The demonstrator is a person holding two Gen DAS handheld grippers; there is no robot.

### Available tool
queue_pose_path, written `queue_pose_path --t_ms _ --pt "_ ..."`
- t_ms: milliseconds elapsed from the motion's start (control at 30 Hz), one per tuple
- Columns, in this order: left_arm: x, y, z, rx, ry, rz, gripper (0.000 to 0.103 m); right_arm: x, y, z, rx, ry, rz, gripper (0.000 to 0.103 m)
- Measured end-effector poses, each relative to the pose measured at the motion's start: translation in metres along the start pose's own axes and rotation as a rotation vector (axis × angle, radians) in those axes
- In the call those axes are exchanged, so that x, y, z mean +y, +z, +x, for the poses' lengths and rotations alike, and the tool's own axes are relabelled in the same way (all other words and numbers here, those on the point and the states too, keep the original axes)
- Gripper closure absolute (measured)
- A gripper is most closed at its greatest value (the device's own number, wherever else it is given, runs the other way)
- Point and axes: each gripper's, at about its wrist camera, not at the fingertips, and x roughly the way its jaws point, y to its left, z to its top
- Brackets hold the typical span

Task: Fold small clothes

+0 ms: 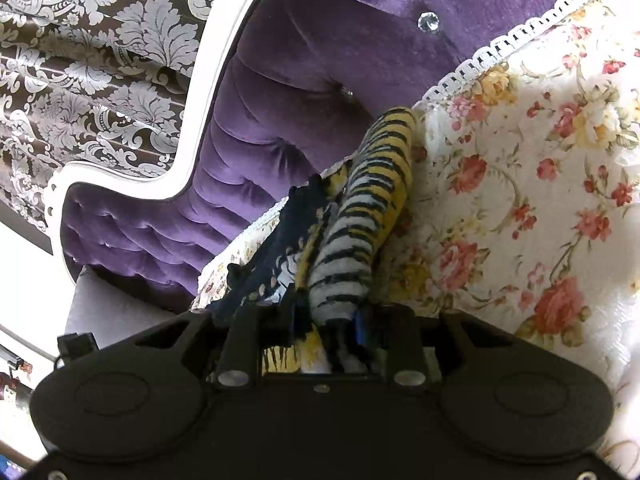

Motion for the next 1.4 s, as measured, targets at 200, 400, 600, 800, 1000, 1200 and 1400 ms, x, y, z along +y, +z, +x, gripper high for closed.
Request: queue_pose_path --t_ms 200,400,600,800,1000,1200,1400 --pt "-0.003 -0.040 -0.039 -0.104 -0.057 -0.036 0.062 0.003 0.001 -0.001 -0.006 -0.007 -0.013 0.066" --pt "0.006 -0.045 -0.031 -0.089 -0.082 -0.047 0.062 0.008 -0.002 0.001 -0.008 -0.031 -0.041 0.066" --pt "0.051 -0.049 -0.069 -0.177 -0.048 -0.172 0.062 0.014 -0.001 0.000 -0.034 -0.040 -0.075 0.067" --pt "0.103 -0.057 -0.046 -0.080 -0.070 -0.278 0.066 0.028 -0.005 0.001 -0.061 -0.061 -0.142 0.067" --pt "0.126 -0.047 -0.063 -0.115 -0.125 -0.428 0.066 0.039 -0.013 0.003 -0.085 -0.084 -0.163 0.067" --pt "0.162 -0.055 -0.084 -0.186 -0.082 -0.544 0.066 0.075 -0.021 0.002 -0.139 -0.011 -0.144 0.068" --pt "0.197 -0.067 -0.096 -0.210 -0.076 -0.669 0.066 0.137 -0.029 0.036 -0.111 0.075 -0.185 0.068"
